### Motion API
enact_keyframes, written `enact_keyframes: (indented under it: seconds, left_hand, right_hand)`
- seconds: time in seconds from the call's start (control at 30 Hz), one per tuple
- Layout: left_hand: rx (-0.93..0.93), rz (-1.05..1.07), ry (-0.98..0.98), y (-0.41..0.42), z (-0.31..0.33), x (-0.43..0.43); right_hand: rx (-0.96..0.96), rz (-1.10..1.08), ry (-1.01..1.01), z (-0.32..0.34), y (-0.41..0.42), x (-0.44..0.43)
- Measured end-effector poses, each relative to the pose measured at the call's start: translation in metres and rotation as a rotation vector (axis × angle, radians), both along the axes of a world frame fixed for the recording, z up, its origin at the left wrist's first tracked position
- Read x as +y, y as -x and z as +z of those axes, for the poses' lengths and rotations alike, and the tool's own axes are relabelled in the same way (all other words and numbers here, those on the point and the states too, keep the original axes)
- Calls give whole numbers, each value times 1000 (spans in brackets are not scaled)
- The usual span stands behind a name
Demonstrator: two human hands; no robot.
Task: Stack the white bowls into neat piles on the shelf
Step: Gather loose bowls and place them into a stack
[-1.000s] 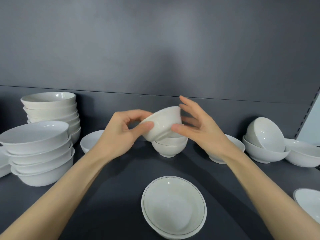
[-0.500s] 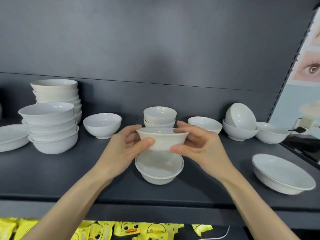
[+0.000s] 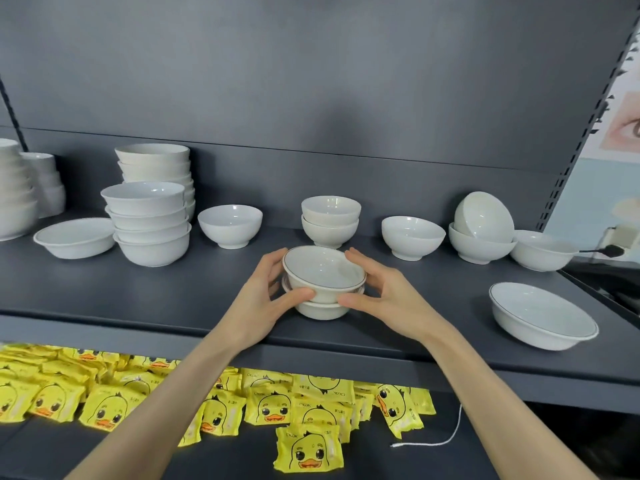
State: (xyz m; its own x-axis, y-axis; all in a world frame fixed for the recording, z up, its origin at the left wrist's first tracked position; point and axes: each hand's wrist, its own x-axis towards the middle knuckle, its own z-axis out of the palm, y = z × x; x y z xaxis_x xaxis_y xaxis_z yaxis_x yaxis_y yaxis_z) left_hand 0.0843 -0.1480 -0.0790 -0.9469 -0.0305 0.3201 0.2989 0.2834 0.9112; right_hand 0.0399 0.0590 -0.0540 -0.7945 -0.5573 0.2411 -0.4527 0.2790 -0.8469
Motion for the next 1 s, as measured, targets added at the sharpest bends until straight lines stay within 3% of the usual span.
enact_keyframes:
  seconds: [0.47,0.73,1.0]
  left_hand:
    - [-181,-89,-20,5,0,-9]
    - [-69,-101,-31,5,9,0]
    - [78,-213,-17,10,49,67]
  right_hand:
    - [-161,-131,141,-15,2,-3]
    - [-103,-166,221,-1,-7,4]
    - [22,-287,274,42,-33,72]
